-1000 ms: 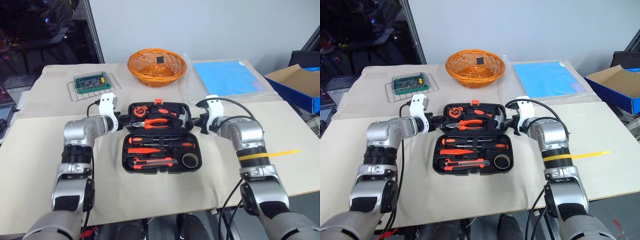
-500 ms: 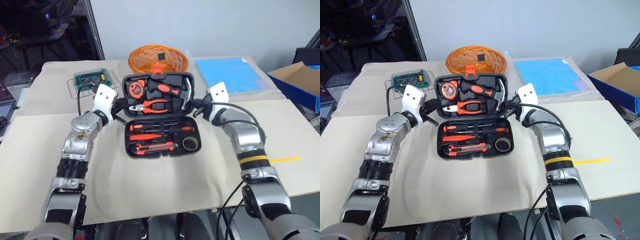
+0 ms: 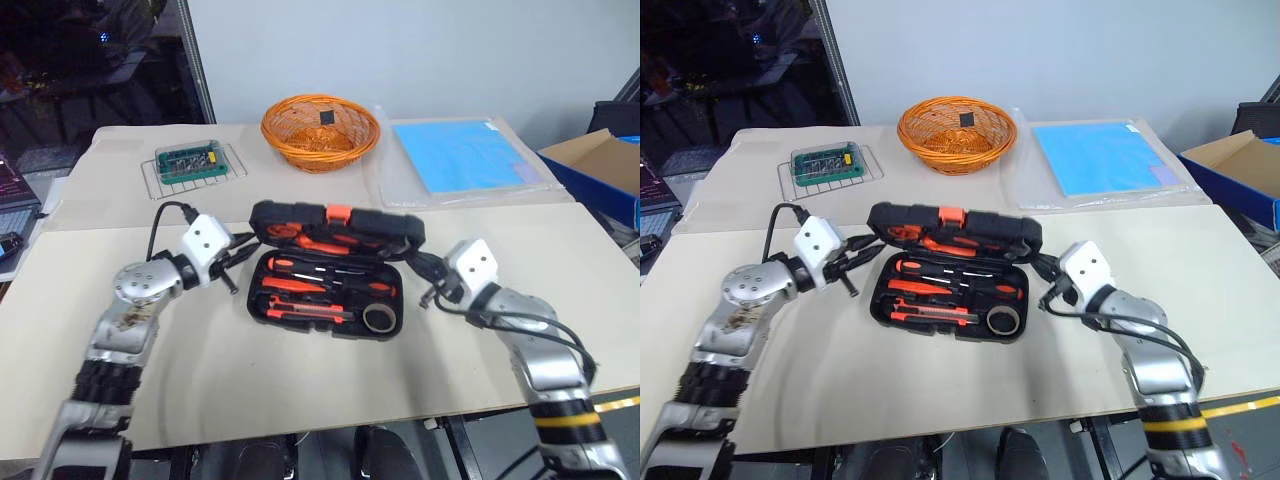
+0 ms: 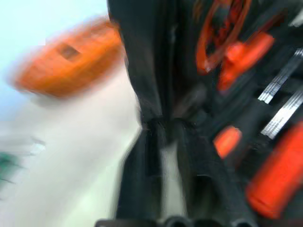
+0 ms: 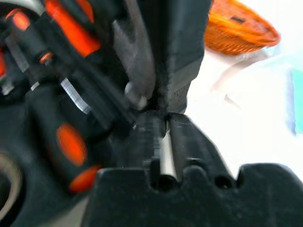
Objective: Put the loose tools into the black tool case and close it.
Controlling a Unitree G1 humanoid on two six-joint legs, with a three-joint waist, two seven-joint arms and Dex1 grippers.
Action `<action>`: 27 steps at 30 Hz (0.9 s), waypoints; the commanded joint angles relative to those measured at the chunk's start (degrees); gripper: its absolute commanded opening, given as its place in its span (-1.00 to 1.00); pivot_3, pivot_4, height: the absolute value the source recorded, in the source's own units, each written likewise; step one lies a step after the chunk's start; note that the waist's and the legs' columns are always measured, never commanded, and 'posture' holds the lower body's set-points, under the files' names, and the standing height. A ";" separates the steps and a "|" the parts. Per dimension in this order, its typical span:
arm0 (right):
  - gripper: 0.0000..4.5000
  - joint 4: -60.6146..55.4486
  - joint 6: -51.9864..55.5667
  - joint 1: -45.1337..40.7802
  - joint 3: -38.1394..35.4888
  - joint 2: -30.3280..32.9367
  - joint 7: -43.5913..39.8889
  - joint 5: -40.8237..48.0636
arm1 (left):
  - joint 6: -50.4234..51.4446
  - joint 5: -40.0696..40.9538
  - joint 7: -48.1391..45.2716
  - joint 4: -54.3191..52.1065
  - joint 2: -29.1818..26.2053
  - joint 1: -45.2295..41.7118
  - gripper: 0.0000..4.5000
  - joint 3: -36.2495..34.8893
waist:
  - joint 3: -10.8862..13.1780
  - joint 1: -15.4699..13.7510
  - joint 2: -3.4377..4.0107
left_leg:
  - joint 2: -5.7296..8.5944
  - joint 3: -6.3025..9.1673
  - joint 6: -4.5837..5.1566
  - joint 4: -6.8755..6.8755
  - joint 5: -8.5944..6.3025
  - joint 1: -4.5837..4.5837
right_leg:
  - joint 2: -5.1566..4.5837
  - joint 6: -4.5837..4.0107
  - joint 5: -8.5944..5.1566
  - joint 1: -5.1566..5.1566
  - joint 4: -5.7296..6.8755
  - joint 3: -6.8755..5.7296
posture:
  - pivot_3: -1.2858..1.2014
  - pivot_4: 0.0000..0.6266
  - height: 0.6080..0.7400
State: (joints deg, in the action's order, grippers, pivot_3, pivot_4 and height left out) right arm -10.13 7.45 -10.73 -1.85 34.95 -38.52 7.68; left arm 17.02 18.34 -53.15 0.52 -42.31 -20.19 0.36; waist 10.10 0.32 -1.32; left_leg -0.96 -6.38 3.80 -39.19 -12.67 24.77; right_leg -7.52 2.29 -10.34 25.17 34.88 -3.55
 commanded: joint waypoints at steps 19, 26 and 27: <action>-1.00 -30.64 41.19 6.22 10.06 11.62 2.36 14.68 | 25.57 20.97 -21.47 -18.66 -15.88 0.46 0.91 -3.63 | -0.05 -0.84 -0.11 | -0.08 0.02 -0.54 0.00 -0.21 -0.13 | -0.02 -0.54 -0.33 0.01 0.07 0.03 | 0.03 -0.52 1.00; -1.00 -16.39 44.22 -7.30 14.81 0.57 16.03 4.54 | 23.14 18.18 -16.40 -21.87 -10.88 -3.16 0.91 -0.37 | -0.11 -0.90 -0.25 | 0.01 0.01 -0.17 -0.03 0.12 -0.04 | 0.00 -0.60 -0.22 0.05 0.12 0.08 | 0.03 -0.52 1.00; -1.00 -13.46 43.07 -10.09 15.03 -1.32 18.32 2.50 | 22.92 17.60 -15.29 -22.11 -10.06 -3.68 0.91 0.18 | -0.11 -0.71 -0.25 | 0.01 0.00 -0.17 -0.04 0.13 -0.03 | 0.00 -0.58 -0.22 0.05 0.11 0.08 | 0.03 -0.52 1.00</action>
State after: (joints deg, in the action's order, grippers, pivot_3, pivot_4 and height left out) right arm -26.05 52.67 -16.76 14.40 35.21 -24.87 14.22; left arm 41.20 36.68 -70.04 -19.49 -53.32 -22.45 -0.16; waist 9.99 -0.40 -1.57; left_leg -0.96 -6.41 3.63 -39.24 -12.54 24.72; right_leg -7.52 1.73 -10.53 25.22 34.99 -3.46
